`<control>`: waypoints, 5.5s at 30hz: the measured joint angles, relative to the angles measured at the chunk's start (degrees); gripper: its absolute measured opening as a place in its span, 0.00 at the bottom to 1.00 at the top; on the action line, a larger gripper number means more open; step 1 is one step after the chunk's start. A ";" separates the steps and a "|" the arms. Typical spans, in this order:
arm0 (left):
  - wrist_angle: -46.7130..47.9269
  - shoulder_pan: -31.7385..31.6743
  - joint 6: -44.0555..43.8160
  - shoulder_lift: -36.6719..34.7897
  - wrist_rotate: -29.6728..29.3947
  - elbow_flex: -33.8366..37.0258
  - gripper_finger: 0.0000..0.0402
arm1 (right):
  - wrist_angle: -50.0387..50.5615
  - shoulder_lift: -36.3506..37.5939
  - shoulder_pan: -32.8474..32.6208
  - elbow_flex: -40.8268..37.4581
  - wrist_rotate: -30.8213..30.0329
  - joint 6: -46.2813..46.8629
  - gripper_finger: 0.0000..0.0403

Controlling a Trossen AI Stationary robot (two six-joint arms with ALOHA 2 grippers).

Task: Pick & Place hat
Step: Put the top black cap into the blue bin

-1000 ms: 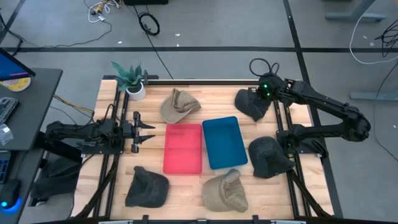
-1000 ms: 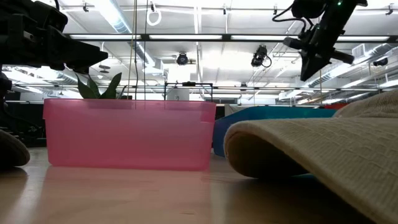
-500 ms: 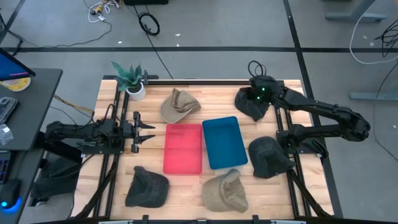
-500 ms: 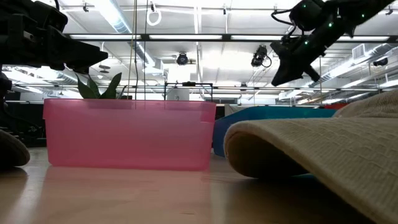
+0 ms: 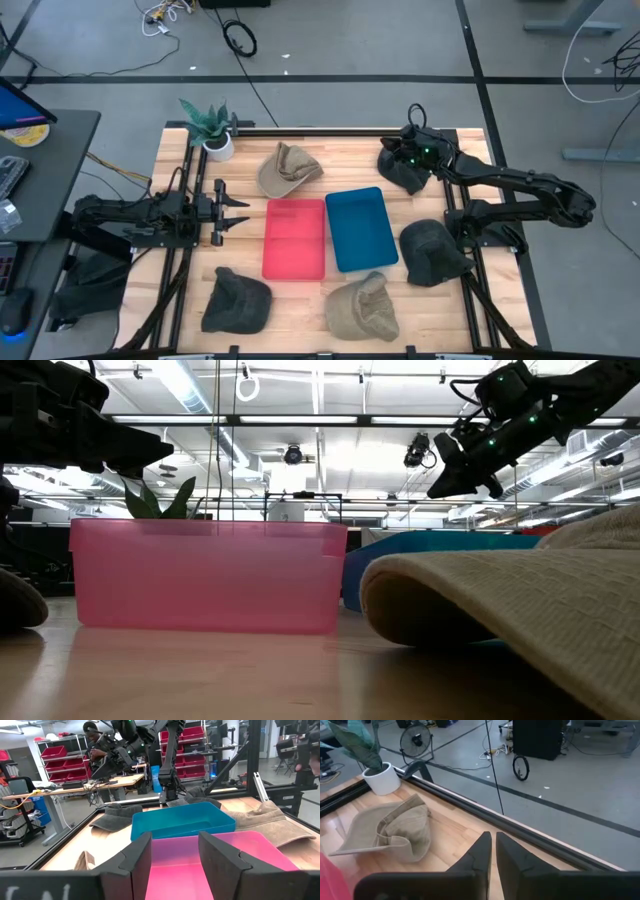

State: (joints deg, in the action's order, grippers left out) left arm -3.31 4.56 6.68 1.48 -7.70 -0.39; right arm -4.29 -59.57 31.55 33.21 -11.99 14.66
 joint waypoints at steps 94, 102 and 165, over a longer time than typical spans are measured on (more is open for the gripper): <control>0.15 0.00 0.00 0.01 0.00 0.00 0.41 | 37.30 -26.23 10.27 11.67 -5.13 30.07 0.75; 0.17 0.02 0.00 0.01 0.00 -0.01 0.41 | 36.74 -26.23 10.49 11.67 -5.01 29.60 0.75; 0.15 0.00 0.00 0.00 0.00 0.00 0.41 | 32.33 -0.82 2.48 11.58 -8.61 10.32 0.00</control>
State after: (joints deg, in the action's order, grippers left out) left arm -3.16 4.56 6.68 1.48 -7.70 -0.38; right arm 28.03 -60.39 34.03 44.80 -20.60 24.97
